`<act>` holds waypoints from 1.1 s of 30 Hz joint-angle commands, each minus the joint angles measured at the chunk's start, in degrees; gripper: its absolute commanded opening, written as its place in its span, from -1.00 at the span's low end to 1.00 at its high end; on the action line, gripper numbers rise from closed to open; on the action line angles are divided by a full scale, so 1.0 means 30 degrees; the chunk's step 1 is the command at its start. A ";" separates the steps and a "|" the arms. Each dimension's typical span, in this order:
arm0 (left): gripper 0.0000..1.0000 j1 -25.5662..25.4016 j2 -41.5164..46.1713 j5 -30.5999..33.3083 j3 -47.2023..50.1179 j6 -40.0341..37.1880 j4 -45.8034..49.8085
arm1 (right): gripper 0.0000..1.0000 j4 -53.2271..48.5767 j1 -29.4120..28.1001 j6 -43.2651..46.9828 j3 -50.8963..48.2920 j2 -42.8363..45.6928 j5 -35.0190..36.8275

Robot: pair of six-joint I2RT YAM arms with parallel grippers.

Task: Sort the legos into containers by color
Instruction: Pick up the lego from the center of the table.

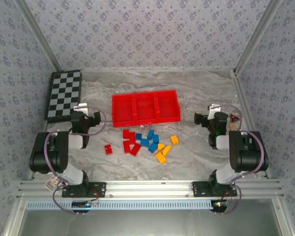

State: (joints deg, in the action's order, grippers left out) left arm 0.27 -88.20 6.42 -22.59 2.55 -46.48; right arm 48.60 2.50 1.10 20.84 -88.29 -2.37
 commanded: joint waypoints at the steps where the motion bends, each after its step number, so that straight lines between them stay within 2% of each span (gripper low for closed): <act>1: 0.99 0.0218 0.0096 -0.0761 -0.0351 -0.0129 -0.0050 | 0.99 0.0000 0.0008 0.0214 0.0377 0.0133 0.0121; 20: 0.99 0.0217 0.0098 -0.0765 -0.0379 -0.0117 -0.0003 | 0.99 -0.0116 0.0068 0.0072 0.0400 0.0133 0.0171; 23: 0.99 -0.0205 0.0236 0.0075 -0.0307 -0.0394 -0.0118 | 0.99 -0.0080 0.0174 -0.0133 0.0368 0.0130 0.0106; 25: 1.00 -0.0809 0.1372 0.1064 -0.0089 -0.0791 0.0217 | 0.99 -0.0036 0.0204 -0.0196 0.0341 0.0133 0.0372; 26: 0.99 -0.1158 0.2122 0.2344 -0.0163 -0.0632 0.1150 | 0.99 0.0088 0.0054 -0.0369 0.0308 0.0241 0.1570; 27: 0.99 -0.1324 0.3519 0.3718 -0.0700 0.0104 0.3503 | 0.99 -0.0007 -0.0218 -0.0742 0.0246 0.0593 0.3480; 29: 1.00 -0.1342 0.5715 0.5572 -0.1691 0.2441 0.7915 | 0.99 -0.0102 -0.0314 -0.0812 -0.0071 0.1493 0.4248; 31: 1.00 -0.1375 0.8463 0.5777 -0.1510 0.4264 1.0018 | 0.99 -0.2187 -0.0837 -0.0958 0.0055 0.3372 0.6204; 33: 0.99 -0.1451 1.1222 0.5204 -0.1048 0.5753 1.1132 | 0.99 -0.5634 -0.0679 -0.2670 0.0672 0.5480 0.6221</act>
State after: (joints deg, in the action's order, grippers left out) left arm -3.86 -62.63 18.63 -25.47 11.07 -24.08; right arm 42.28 0.60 -1.58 20.84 -79.09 9.96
